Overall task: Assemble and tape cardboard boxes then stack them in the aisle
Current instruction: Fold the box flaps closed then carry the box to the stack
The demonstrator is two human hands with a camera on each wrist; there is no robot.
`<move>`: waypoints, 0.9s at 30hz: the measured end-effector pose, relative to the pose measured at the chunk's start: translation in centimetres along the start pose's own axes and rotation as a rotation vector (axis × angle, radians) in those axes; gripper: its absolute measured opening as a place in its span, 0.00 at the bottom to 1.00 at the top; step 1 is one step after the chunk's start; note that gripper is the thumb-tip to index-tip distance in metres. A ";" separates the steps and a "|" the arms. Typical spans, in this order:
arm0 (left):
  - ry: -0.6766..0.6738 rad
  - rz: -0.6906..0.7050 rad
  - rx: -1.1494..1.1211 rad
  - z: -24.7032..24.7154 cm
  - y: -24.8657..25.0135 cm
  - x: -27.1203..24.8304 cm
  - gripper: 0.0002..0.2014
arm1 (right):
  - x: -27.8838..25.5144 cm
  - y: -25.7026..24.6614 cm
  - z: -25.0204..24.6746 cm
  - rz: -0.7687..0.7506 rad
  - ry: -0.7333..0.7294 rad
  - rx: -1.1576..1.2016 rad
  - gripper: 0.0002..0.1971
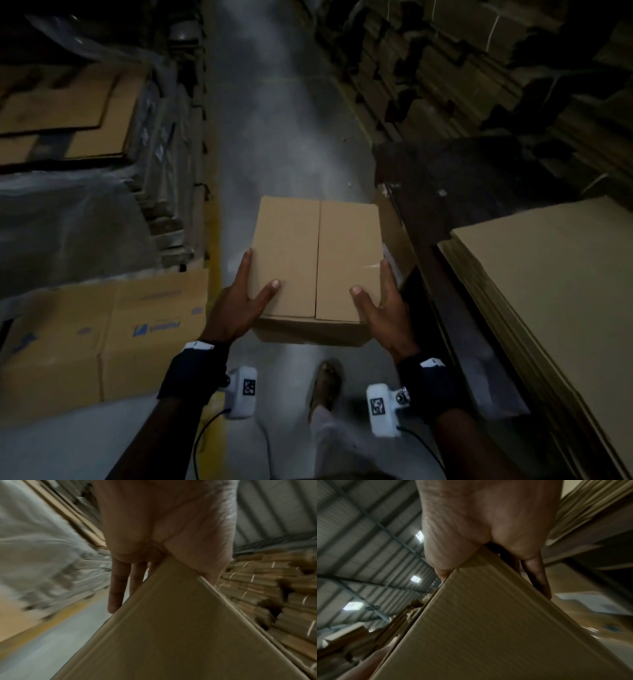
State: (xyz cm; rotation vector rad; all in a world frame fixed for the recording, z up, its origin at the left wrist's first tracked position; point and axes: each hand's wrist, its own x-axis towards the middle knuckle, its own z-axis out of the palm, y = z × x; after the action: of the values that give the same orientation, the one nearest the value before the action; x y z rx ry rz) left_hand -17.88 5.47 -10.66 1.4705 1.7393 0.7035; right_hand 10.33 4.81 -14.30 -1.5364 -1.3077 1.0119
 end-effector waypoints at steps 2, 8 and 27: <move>0.015 0.032 0.018 -0.5 1.8 4.8 0.45 | 4.8 -0.9 0.1 -0.020 0.041 -0.005 0.44; 0.045 0.123 0.033 -2.8 7.6 17.4 0.44 | 17.5 -4.9 0.0 -0.051 0.096 0.116 0.44; -0.438 0.418 0.025 3.3 24.8 57.7 0.45 | 46.2 -9.8 -5.1 0.069 0.620 0.191 0.46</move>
State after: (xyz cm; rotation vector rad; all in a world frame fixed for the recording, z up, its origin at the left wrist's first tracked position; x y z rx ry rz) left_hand -4.98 66.62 -3.63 1.8673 1.1265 0.5120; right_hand 17.95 50.87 -5.74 -1.5792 -0.7082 0.6008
